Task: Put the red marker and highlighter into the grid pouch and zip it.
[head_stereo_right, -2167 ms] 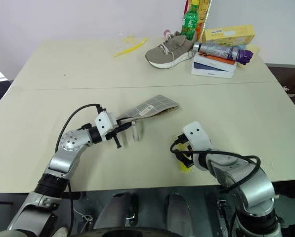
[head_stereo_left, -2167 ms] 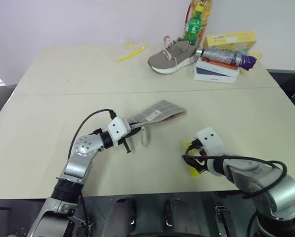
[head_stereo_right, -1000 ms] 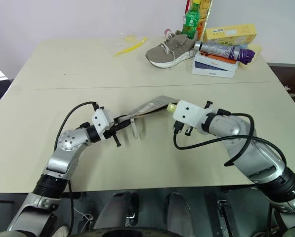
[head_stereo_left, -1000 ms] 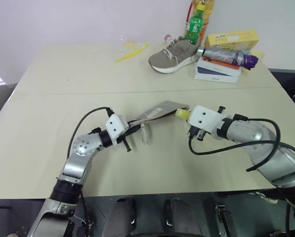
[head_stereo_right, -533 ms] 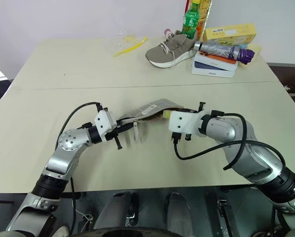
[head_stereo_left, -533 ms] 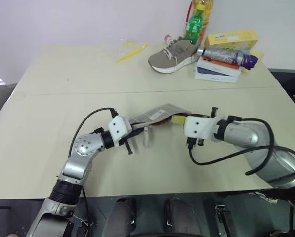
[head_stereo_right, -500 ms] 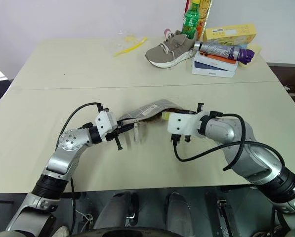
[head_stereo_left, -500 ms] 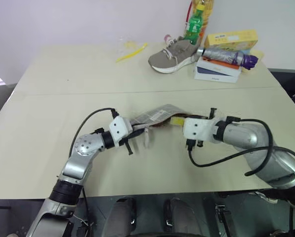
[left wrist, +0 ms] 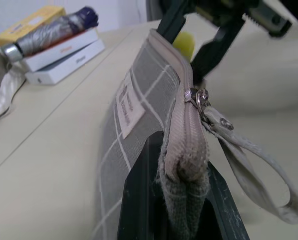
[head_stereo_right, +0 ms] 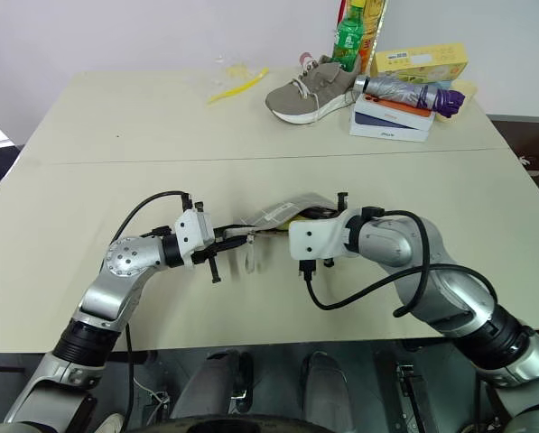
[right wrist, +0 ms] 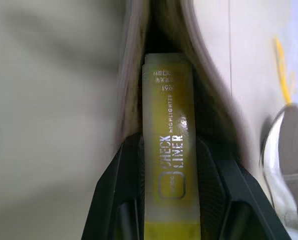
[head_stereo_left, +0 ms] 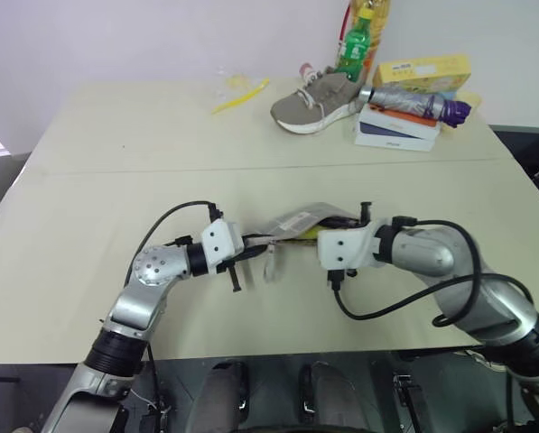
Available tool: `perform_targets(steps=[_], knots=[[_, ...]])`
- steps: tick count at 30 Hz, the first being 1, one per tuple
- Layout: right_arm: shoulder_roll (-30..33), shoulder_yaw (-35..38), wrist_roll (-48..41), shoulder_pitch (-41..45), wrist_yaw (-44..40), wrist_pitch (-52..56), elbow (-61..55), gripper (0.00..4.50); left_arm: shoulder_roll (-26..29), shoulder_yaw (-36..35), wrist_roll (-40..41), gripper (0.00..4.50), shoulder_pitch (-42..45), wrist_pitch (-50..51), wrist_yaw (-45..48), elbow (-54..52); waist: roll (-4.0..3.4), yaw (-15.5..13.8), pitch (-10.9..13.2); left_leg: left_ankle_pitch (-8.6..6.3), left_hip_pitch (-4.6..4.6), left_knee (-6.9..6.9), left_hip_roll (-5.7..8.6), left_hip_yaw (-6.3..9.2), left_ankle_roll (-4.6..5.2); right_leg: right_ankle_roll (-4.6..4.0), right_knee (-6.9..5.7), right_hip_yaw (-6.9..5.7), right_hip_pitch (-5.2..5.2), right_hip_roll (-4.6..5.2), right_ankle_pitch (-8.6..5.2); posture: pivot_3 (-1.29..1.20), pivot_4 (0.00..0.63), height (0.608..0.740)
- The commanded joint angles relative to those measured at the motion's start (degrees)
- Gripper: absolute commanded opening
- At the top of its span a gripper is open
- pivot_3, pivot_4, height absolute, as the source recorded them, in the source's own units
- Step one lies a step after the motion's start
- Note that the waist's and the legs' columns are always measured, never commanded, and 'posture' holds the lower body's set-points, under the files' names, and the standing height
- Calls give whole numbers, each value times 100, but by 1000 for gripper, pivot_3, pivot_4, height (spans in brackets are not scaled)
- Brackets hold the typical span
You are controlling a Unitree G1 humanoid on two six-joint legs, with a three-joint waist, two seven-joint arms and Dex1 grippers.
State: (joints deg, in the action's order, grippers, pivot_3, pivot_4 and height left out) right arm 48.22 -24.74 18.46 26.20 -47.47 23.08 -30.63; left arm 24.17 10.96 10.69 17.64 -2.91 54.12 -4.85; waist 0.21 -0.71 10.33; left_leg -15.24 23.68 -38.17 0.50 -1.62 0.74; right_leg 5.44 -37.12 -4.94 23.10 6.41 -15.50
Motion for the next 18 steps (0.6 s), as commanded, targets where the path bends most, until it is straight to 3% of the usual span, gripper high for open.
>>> perform_targets(steps=[1, 7, 12, 18], knots=[[-183, 2, 190, 167, -44, -192, -75, 836, -44, 48, 134, 0, 79, 37, 24, -240, 0, -1, 0, 0, 0, 0, 0, 0, 0, 0, 0, 0, 0, 0, 0, 0, 150, 733], [-349, 144, 90, 164, -356, -166, -34, 836, -62, -30, 151, 0, 84, 92, -43, -243, 0, -1, 0, 0, 0, -2, 1, 0, 0, 0, -1, 0, -1, 0, 0, 0, 150, 733], [-596, 750, -98, 267, -107, -201, 44, 3192, -176, -244, 159, 0, 91, 127, -342, -58, 0, -1, 0, 0, -1, -3, 1, 0, -1, 0, -3, 0, -1, 0, 0, 0, 150, 733], [-1314, 2071, -1567, 648, -193, 1295, -258, 3192, -679, -674, 225, 0, 374, 269, -1227, 614, 0, -8, 0, 2, -6, -7, 1, 1, -4, 4, -6, -1, -8, 0, 4, 0, 150, 733]])
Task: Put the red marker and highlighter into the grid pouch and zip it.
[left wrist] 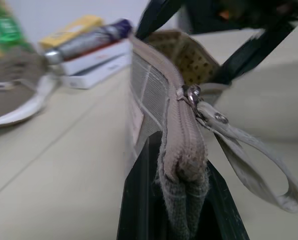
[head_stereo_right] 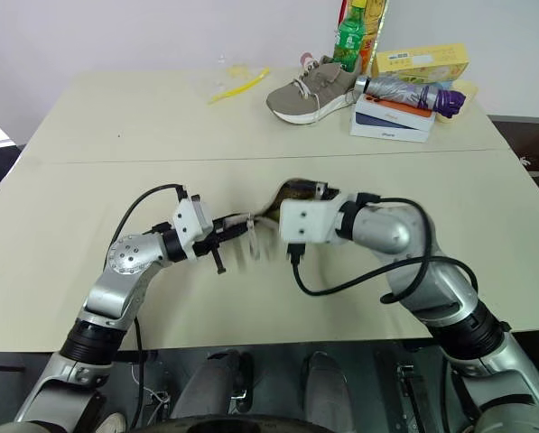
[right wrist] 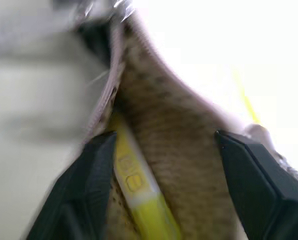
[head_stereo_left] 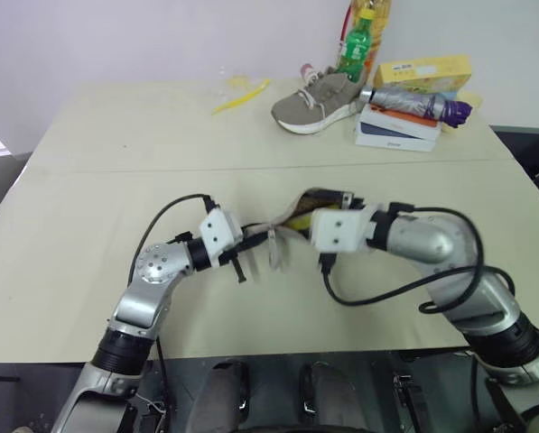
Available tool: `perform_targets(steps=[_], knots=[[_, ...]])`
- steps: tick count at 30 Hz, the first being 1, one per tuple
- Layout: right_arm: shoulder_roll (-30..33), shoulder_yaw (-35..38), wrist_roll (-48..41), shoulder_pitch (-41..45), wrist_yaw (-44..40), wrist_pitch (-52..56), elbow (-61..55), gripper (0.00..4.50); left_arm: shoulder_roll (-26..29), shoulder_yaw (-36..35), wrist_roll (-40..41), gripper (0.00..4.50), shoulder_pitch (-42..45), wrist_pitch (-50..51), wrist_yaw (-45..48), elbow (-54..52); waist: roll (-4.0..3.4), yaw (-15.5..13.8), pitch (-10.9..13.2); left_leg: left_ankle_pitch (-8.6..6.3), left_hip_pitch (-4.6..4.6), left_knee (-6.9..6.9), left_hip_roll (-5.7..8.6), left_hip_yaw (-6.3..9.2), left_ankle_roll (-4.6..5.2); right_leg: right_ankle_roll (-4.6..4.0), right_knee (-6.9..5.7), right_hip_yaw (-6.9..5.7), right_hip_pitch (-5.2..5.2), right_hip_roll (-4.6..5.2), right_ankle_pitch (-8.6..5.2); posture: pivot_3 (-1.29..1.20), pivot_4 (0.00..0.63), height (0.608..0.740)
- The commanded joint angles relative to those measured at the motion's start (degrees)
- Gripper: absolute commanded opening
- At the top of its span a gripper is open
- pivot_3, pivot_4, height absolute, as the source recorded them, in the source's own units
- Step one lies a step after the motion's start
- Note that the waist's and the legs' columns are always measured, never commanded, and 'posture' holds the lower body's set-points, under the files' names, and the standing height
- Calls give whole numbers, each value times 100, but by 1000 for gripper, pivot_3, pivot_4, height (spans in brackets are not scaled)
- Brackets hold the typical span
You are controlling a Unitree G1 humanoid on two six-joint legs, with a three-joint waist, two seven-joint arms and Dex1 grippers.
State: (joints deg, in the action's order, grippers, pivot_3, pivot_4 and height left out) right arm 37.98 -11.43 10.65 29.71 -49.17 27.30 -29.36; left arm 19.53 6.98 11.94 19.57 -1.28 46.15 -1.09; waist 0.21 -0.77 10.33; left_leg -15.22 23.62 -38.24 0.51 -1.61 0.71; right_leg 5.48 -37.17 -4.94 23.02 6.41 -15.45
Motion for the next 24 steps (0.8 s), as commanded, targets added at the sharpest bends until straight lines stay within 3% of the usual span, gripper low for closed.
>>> perform_targets(steps=[1, 4, 8, 14, 18, 21, 24], knots=[[-372, 914, -1058, 346, -69, 1259, -477, 3192, -307, -324, 149, 0, 240, 146, -531, 314, 0, -7, 0, 0, -6, 0, 0, 1, 0, 0, 2, -1, -9, 0, 0, 0, 150, 733], [-618, 1222, -1762, 274, -46, 2307, -775, 3192, -571, -349, 171, 0, 400, 231, -755, 455, 3, -14, -2, -1, -12, 0, 0, 6, 2, 0, 6, -3, -19, 1, 0, 0, 150, 733], [-833, 1032, -2122, -123, 341, 3144, -1017, 3192, -801, -296, 25, 0, 565, 224, -1033, 590, 3, -7, -2, -3, -12, 2, 2, 7, 4, 0, 7, -4, -20, 3, 0, 0, 150, 733], [-2330, 1154, -2384, -117, 1643, 4284, -830, 3192, -936, -214, -85, 0, 624, 184, -1173, 607, 2, 18, -2, -1, -12, 3, 0, 3, 2, 0, -4, 0, -11, 0, 1, 0, 150, 733], [-2768, 900, -2310, -76, 2192, 4277, -499, 3192, -954, -119, -112, 0, 605, 146, -1164, 593, 2, 8, -2, -1, -11, 4, 3, 2, 2, 0, -2, 0, -10, 1, 0, 0, 150, 733], [-2861, 834, -2359, -109, 2404, 4261, -383, 2439, -934, -55, -182, 0, 587, 104, -1148, 569, 2, 4, -2, -1, -11, 4, 7, 3, 2, 0, -1, 0, -11, 2, 0, 0, 150, 733], [-2832, 874, -2466, -63, 2502, 4262, -389, 827, -935, -71, -176, 0, 571, 114, -1173, 535, 1, 10, -2, -2, -11, 5, 8, 3, 3, 0, -1, 0, -10, 2, 0, 0, 150, 733]])
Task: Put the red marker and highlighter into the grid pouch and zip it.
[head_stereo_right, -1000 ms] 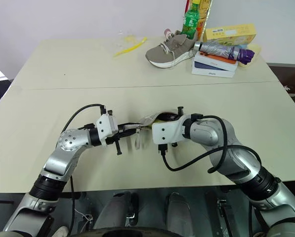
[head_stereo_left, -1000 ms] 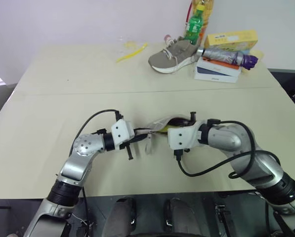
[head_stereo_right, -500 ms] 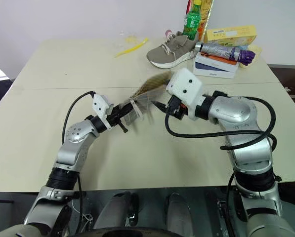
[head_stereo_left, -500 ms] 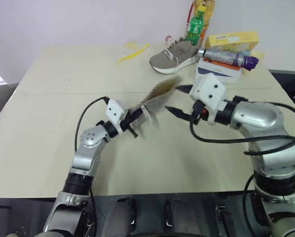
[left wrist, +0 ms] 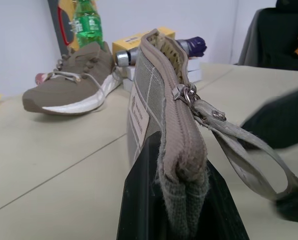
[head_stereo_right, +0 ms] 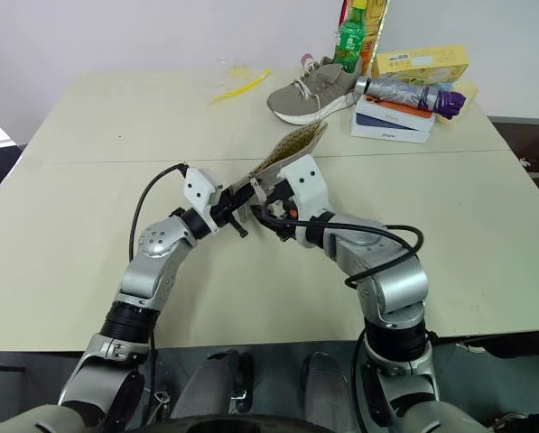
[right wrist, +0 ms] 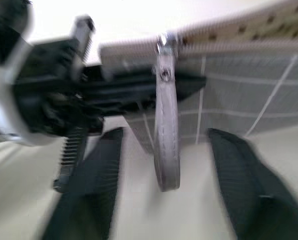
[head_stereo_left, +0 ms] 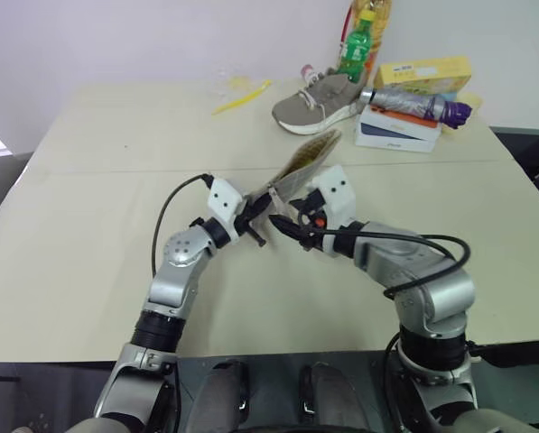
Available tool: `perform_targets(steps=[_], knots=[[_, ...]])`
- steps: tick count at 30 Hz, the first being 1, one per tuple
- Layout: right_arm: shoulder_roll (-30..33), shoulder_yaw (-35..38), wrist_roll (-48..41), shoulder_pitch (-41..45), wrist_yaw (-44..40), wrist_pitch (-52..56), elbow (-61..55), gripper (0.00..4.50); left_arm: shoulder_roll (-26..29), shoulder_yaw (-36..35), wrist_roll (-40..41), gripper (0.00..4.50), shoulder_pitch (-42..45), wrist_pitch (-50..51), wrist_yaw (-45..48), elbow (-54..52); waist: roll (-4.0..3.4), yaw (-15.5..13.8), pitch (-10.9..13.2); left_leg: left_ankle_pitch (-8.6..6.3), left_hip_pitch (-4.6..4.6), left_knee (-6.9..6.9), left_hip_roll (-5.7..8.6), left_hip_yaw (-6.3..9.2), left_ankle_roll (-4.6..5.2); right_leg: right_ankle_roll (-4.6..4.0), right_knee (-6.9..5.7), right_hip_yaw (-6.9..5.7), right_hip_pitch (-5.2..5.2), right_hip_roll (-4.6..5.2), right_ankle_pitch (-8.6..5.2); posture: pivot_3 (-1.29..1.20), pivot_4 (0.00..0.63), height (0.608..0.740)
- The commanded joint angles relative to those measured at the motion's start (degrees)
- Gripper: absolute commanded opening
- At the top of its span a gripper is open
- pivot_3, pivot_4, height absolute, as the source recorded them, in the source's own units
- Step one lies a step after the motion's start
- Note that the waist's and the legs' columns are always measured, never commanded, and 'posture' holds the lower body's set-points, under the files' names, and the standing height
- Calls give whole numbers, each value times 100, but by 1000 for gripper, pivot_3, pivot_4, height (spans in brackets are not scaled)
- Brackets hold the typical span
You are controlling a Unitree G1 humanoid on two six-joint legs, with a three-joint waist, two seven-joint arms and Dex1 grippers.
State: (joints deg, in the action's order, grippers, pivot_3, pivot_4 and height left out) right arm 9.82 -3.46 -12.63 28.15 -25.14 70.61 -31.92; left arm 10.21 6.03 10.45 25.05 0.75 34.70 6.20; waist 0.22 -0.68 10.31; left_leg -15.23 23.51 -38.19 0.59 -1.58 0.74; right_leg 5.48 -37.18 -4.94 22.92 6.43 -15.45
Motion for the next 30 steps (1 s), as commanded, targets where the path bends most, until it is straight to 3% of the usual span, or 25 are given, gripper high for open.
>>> perform_targets(steps=[1, 2, 10, 15, 18, 22, 25, 30], knots=[[20, 84, -154, 108, 118, -77, -127, 358, 3, 16, -24, 0, 9, -93, -29, -204, 0, 3, 0, 0, 0, 0, 0, 0, 0, 0, 0, 0, 1, 0, 0, 0, 150, 733], [94, 63, -142, 118, 132, -112, -125, 48, 11, 11, -23, 0, -6, -98, -28, -215, 0, 4, 0, 0, 0, 1, 0, 0, 0, 0, 0, 0, 1, 0, 0, 0, 150, 733], [1332, 302, 22, 346, 87, -594, 166, 48, 397, 31, -58, 0, -164, -318, 317, -256, 0, 8, 0, -1, 0, 2, 0, -1, 1, 0, 3, 0, 1, 0, 0, 0, 150, 733], [2509, 1100, 350, 785, 300, -1191, 1204, 48, 901, -54, 127, 0, -559, -320, 777, -457, 0, 12, 0, -1, 0, 5, -2, -4, 1, 0, 5, 1, 3, -1, -1, 0, 150, 733], [2897, 1198, 302, 700, 127, -1343, 1348, 48, 1093, -96, 173, 0, -690, -344, 855, -468, -2, 37, 0, -1, 0, 10, -9, -4, 1, 0, 8, 1, 4, -5, -1, 0, 150, 733], [3397, 887, -172, 35, -815, -1438, 708, 48, 1149, -133, 281, 0, -740, -203, 883, -484, -3, 7, 1, -2, 0, 14, -11, -6, 3, 0, 9, 2, 6, -5, -1, 0, 150, 733], [3566, 825, -503, -393, -1243, -1477, 293, 888, 1180, -203, 526, 997, -783, 45, 940, -543, -3, 17, 1, -4, 1, 13, -10, -5, 7, 0, 13, 2, 3, -3, -1, 0, 150, 733], [4061, 1090, -910, -1754, -2122, -2062, -694, 3318, 1653, -582, 611, 3369, -1208, 205, 1083, -536, -1, -11, 1, -5, 1, 10, -11, -4, 8, 0, 15, 2, 3, -1, -1, 0, 150, 733]])
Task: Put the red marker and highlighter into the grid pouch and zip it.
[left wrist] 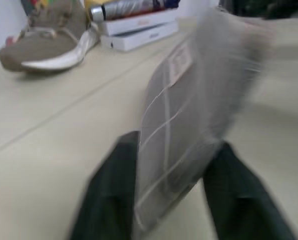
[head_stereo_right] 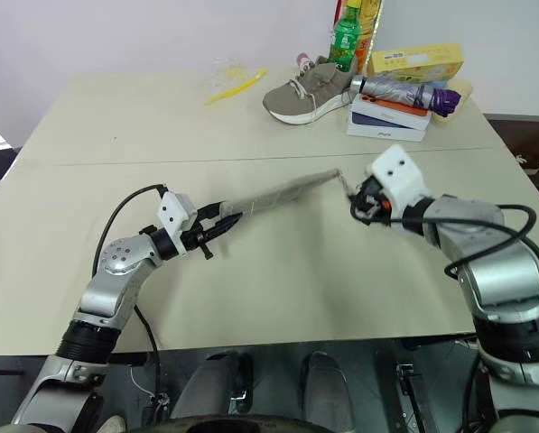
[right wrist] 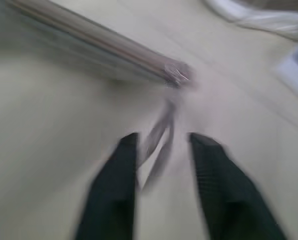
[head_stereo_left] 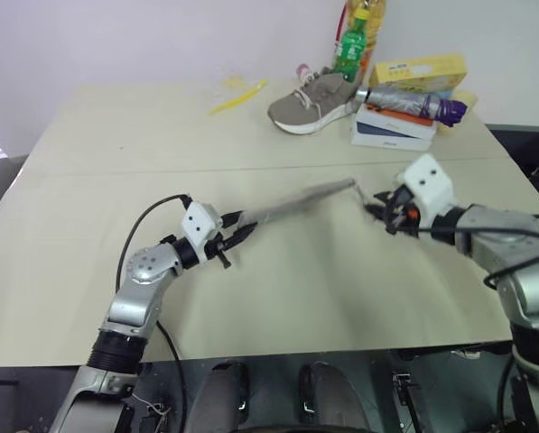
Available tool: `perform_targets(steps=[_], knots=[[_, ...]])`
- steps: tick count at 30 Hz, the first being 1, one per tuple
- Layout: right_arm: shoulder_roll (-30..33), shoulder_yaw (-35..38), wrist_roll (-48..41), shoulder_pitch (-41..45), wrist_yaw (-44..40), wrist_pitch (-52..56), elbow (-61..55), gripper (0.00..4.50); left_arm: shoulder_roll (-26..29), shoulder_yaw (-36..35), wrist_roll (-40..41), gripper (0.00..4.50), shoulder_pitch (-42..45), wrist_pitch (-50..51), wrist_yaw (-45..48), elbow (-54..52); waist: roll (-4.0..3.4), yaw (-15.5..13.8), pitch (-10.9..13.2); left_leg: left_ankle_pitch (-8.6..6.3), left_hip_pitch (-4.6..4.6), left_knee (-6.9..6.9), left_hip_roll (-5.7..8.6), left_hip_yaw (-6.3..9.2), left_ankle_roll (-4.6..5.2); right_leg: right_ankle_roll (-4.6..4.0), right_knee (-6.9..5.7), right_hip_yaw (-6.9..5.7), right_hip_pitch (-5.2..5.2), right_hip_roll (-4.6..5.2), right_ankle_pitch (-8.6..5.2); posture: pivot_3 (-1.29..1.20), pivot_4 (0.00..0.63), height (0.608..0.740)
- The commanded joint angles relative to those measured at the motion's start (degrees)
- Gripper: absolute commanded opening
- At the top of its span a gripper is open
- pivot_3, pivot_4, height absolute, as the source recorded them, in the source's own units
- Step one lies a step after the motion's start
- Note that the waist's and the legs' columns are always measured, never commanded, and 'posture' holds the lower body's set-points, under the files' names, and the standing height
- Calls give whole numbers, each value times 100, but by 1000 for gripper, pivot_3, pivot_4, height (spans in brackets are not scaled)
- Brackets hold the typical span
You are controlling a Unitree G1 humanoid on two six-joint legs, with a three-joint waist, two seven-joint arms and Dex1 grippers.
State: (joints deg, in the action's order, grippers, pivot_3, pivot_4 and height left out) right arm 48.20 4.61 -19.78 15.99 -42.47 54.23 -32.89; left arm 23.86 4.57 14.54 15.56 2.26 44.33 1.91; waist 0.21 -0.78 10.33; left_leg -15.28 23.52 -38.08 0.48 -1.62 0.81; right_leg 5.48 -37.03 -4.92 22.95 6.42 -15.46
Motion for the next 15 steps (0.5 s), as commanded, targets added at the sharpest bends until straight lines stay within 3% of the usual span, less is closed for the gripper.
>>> perform_targets(steps=[1, 2, 8, 15], knots=[[265, 365, -214, -722, -428, -487, -644, 3349, 370, -526, 246, 3903, -352, 68, 151, -101, 1, -1, 0, -2, 2, 1, 0, 1, 3, 0, 5, 0, 0, 1, 0, 0, 150, 733], [320, 461, -208, -948, -474, -582, -652, 3349, 477, -666, 285, 4332, -477, 60, 169, -61, 0, 9, 0, -4, 2, 1, 0, 1, 7, 0, 6, 0, -2, 3, 0, 0, 150, 733], [53, 1074, -144, -1406, -245, -1153, 8, 3349, 807, -1367, 448, 4332, -899, 300, 48, 304, 1, -2, 0, -5, -3, -6, 1, -2, 6, 0, 7, 0, -8, 23, 0, 0, 150, 733], [-541, 1468, -186, -1311, 200, -1622, 966, 3349, 889, -1434, 204, 4332, -1159, 438, -271, 349, 1, -15, 0, -5, -3, -4, 5, -1, 5, 0, 7, 2, -9, 31, 0, 0, 150, 733]])
